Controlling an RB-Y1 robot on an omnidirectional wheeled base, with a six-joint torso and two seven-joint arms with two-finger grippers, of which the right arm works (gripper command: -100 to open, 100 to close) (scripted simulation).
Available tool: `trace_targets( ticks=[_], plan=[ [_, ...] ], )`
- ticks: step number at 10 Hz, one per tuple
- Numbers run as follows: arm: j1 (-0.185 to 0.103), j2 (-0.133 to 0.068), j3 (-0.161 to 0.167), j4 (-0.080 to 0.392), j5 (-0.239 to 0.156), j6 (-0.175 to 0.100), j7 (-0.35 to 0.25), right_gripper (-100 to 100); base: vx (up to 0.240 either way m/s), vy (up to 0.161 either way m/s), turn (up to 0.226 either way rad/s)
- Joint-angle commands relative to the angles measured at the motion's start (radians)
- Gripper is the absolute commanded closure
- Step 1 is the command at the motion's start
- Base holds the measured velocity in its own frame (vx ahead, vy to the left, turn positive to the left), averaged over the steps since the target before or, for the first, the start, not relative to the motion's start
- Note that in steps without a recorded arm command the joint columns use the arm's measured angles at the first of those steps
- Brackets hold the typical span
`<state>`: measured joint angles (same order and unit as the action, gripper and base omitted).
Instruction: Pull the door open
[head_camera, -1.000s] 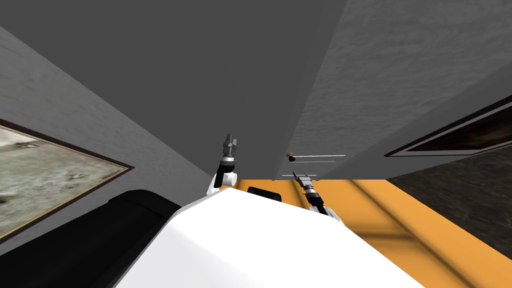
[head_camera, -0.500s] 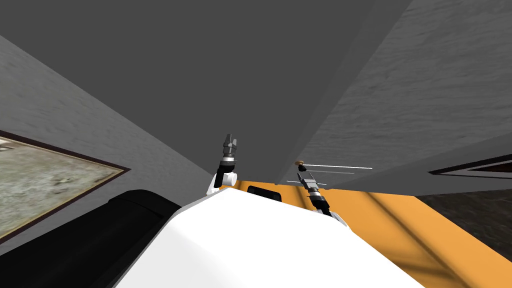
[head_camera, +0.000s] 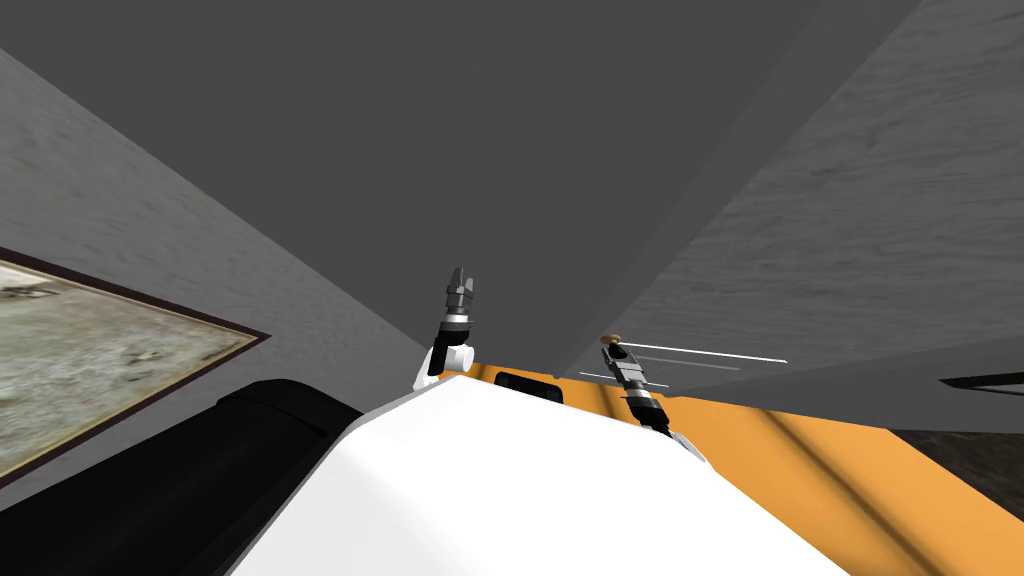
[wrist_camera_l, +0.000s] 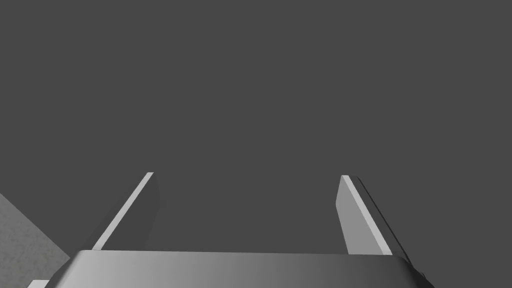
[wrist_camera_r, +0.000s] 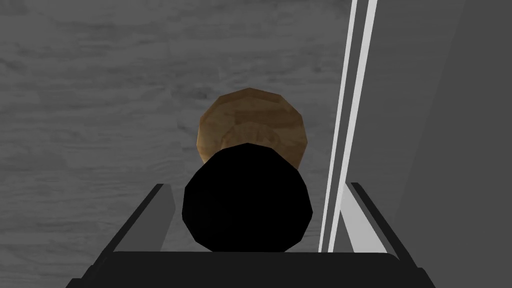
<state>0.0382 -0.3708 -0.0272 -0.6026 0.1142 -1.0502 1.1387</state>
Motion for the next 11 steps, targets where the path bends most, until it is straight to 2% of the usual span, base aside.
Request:
trace_targets(
  ticks=[1, 6, 11],
  plan=[
    [-0.003, 0.000, 0.000, 0.008, 0.000, -0.006, 0.001, 100, -0.014, -0.008, 0.003],
    [-0.003, 0.000, 0.000, 0.008, 0.000, -0.006, 0.001, 100, -0.005, -0.003, 0.000],
    [-0.009, 0.001, 0.004, 0.007, -0.023, 0.002, -0.123, 100, -0.027, -0.016, 0.044]
  ],
)
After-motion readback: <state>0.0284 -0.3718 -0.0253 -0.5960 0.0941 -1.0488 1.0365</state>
